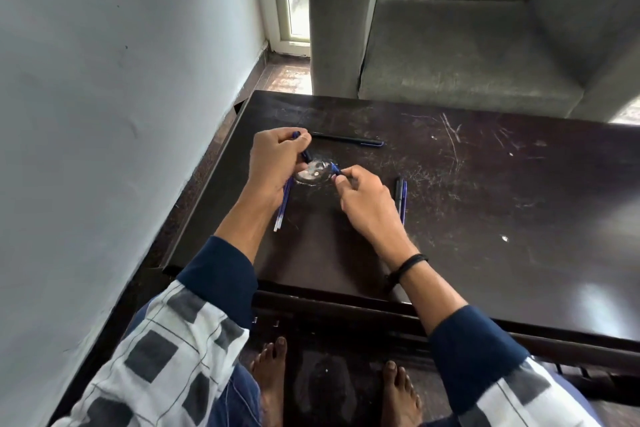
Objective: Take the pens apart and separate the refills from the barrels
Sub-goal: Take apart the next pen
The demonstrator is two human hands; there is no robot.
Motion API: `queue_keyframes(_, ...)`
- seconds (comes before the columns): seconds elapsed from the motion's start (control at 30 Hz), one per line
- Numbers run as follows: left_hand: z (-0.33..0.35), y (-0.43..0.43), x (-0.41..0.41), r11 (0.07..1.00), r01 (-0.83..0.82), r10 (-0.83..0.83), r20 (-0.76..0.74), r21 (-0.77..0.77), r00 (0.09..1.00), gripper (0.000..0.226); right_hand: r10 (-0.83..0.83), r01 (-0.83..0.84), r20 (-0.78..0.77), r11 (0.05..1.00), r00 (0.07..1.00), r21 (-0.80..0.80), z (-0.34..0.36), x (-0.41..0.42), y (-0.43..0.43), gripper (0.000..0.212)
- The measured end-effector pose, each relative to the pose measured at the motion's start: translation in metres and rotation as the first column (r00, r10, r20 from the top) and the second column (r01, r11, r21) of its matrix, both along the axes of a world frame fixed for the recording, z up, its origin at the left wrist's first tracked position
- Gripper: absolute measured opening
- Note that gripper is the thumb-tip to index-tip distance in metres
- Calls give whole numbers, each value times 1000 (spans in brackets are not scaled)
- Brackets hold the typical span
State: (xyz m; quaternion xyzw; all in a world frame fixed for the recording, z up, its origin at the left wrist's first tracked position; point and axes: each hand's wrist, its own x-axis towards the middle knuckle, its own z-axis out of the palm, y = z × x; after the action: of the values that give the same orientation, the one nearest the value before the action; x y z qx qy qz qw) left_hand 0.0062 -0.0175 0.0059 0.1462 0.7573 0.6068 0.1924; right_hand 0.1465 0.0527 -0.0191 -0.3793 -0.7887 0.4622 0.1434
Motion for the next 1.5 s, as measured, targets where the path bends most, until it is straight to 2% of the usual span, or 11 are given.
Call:
queue_keyframes(0.1,-6,1,1,956,120,-170,-172,-269,970,18,-158,70,-200,919,967,-389,3,-2,2,15)
queue_keyframes(0.2,-9,5,13,811,152,-359,-276,-565,892,25,-313,98,-266,795,912,-599,12,-1,5,16)
queue_keyframes(0.37,-12,8,26,611,156,-524,-248,-776,815,20,-413,152,-269,744,870,-651,12,4,12,16)
queue_keyframes(0.53,-12,8,23,605,183,-541,-230,-775,809,18,-419,187,-250,760,873,-622,6,1,16,21)
queue_keyframes(0.67,-10,7,21,744,182,-435,-259,-643,862,9,-430,177,-258,744,865,-645,5,1,17,23)
queue_keyframes(0.77,-3,5,21,877,345,-388,-69,-336,919,29,-443,171,-278,739,852,-652,4,2,20,16)
queue_keyframes(0.87,5,1,27,849,485,-489,35,-209,872,27,-454,156,-307,735,837,-660,5,4,25,8)
queue_keyframes(1.0,5,2,23,865,477,-484,-10,-155,875,17,-503,135,-321,677,803,-723,9,5,25,11)
queue_keyframes(1.13,7,-1,13,935,355,-355,24,-9,935,15,-524,91,-317,613,791,-784,14,8,24,9)
queue_keyframes(1.3,8,-2,8,947,91,-191,311,310,931,30,-505,59,-306,586,807,-808,21,10,24,3)
queue_keyframes(1.5,12,-1,19,918,254,-359,367,305,858,27,-399,0,-325,632,857,-775,18,10,24,6)
